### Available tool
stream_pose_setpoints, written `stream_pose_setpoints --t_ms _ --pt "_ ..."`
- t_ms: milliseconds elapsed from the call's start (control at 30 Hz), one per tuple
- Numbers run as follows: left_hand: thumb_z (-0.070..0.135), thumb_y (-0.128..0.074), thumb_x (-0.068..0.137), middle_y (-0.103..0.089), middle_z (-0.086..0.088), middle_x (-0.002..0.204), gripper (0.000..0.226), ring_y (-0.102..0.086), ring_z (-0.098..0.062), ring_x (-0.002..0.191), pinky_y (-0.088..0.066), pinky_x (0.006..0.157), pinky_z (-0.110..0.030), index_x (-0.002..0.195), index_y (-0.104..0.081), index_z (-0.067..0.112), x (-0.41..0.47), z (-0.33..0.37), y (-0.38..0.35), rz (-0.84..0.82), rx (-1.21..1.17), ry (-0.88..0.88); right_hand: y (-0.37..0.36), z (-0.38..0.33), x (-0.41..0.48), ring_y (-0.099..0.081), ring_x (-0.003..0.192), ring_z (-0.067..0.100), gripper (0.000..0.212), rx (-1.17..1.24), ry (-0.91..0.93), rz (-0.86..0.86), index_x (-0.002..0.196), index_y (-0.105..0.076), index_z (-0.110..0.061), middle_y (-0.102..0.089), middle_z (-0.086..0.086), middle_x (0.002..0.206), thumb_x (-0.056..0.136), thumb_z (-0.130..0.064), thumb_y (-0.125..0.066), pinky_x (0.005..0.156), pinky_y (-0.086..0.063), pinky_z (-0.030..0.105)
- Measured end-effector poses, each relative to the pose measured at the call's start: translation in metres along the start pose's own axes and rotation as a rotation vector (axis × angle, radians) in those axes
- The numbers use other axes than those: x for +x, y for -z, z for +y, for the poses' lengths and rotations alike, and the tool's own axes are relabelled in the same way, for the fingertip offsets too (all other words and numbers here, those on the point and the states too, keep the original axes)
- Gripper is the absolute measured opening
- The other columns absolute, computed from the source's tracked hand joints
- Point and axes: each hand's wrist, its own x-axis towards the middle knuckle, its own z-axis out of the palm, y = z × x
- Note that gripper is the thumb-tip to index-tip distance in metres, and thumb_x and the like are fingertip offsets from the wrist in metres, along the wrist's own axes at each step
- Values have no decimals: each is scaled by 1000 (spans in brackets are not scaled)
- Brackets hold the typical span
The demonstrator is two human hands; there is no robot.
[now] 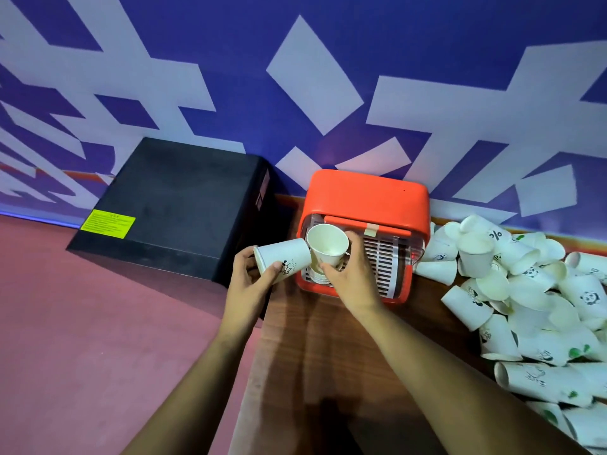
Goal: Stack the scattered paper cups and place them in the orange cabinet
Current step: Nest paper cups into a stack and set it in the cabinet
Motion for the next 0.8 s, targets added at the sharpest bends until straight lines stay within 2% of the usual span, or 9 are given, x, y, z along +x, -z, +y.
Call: stream_pose_setpoints --t_ms 200,300,333,400,467,567,633,733,800 --pt "48 -77 70 -62 0 126 57 -62 -13 116 -54 96 -34 121 -54 37 15 -1 -2 -29 23 -55 -8 17 3 -45 133 20 87 -118 36 -56 149 -33 -19 -46 4 146 76 -13 -79 107 -37 23" --pt "46 -78 75 -55 -4 134 59 -60 -16 117 -53 102 -43 129 -53 43 19 -2 0 -70 100 -128 -2 18 -3 -40 135 14 93 -124 21 -110 153 -27 -19 -41 5 148 76 -17 -80 108 -35 22" --pt "48 -77 76 -51 -2 135 61 -60 -17 117 -52 103 -43 131 -52 47 20 -1 -1 -83 145 -156 2 19 -5 -38 136 13 93 -134 18 -117 153 -27 -19 -40 4 149 76 -20 -80 107 -32 19" --pt "50 -76 77 -47 4 133 65 -57 -12 120 -49 105 -32 134 -48 52 19 5 -7 -120 246 -214 14 16 -8 -38 137 12 89 -165 3 -124 151 -32 -18 -40 2 150 77 -25 -80 106 -28 17" --pt "46 -79 77 -45 7 133 72 -52 -5 125 -45 104 -20 140 -43 47 18 12 -17 -172 323 -266 27 14 -9 -42 135 11 77 -168 13 -135 146 -38 -18 -44 -1 146 80 -26 -78 106 -32 20" --pt "40 -84 76 -49 12 132 71 -51 -6 125 -45 105 -28 134 -43 45 22 17 -36 -247 368 -313 42 11 -4 -49 129 6 63 -58 -13 -186 141 -44 -27 -51 -7 141 84 -25 -71 111 -40 33" --pt "37 -85 76 -53 10 130 65 -52 -9 124 -46 105 -33 130 -49 35 27 16 -45 -299 460 -357 47 9 -1 -51 126 3 57 -12 -39 -241 139 -46 -28 -53 -9 139 87 -23 -68 110 -42 38" --pt "38 -84 76 -54 6 133 69 -50 -14 121 -40 101 -25 134 -51 20 33 14 -57 -370 631 -425 51 10 4 -50 128 3 58 -30 -51 -310 142 -45 -28 -52 -10 142 89 -28 -68 110 -42 38" --pt "41 -79 75 -56 1 132 68 -51 -18 117 -38 95 -24 132 -53 15 37 16 -62 -408 707 -464 51 13 8 -47 130 3 65 -71 -57 -348 144 -41 -32 -49 -12 145 85 -44 -67 111 -41 38"
